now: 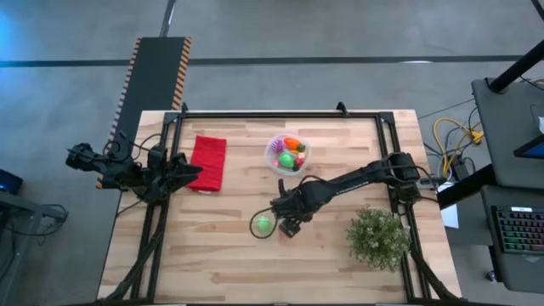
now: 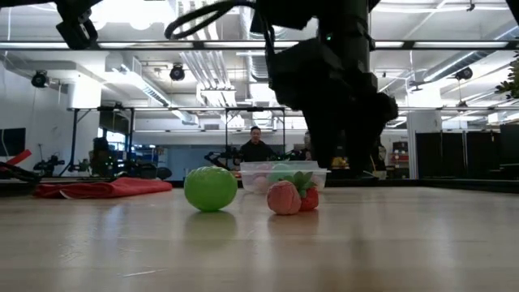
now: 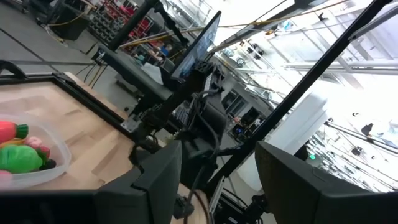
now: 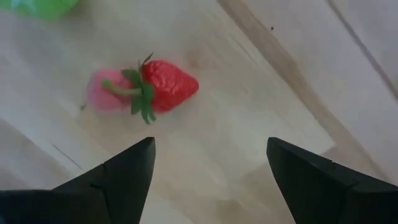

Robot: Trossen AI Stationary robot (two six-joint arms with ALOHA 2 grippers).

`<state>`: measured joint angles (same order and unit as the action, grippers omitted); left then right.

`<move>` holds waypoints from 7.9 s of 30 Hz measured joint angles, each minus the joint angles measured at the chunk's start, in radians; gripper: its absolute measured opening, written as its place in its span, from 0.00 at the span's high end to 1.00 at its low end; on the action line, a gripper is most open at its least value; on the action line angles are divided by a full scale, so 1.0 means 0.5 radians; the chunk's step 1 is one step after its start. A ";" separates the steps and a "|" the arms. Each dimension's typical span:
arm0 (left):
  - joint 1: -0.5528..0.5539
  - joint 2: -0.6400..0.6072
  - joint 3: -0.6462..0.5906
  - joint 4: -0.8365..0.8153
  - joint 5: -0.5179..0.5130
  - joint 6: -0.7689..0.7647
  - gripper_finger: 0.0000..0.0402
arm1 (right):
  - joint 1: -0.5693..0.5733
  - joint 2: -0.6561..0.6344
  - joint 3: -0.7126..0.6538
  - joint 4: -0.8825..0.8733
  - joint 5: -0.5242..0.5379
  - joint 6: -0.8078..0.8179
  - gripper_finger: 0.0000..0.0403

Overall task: Pick and placing Produce into tupperware
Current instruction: Put the red strawberry into the transparent bin, then put the pink peach into the transparent bin

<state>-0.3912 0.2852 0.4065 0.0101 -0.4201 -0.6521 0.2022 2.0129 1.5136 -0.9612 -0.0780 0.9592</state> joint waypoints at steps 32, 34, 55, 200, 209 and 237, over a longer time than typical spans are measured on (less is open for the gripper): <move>0.000 0.002 0.000 -0.022 0.032 -0.085 0.52 | 0.195 0.104 0.027 0.245 0.368 -2.141 0.43; 0.000 0.003 -0.001 -0.021 0.031 -0.090 0.52 | 0.196 0.096 0.027 0.248 0.368 -2.123 0.42; 0.000 0.049 -0.001 -0.022 0.029 -0.101 0.52 | 0.197 0.184 0.027 0.366 0.315 -1.776 0.62; 0.001 0.132 -0.001 0.027 0.032 -0.149 0.52 | 0.093 0.358 0.263 0.370 -0.003 -0.418 0.45; 0.001 0.134 -0.001 0.017 0.029 -0.205 0.52 | 0.092 0.365 0.270 0.362 0.031 -0.344 0.53; 0.000 0.134 -0.001 0.017 0.044 -0.204 0.52 | 0.065 0.616 0.773 -0.060 -0.120 -0.333 0.46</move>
<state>-0.3912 0.3523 0.4061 0.0185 -0.3981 -0.7543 0.2348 2.3209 1.9001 -0.9914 -0.1379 0.7929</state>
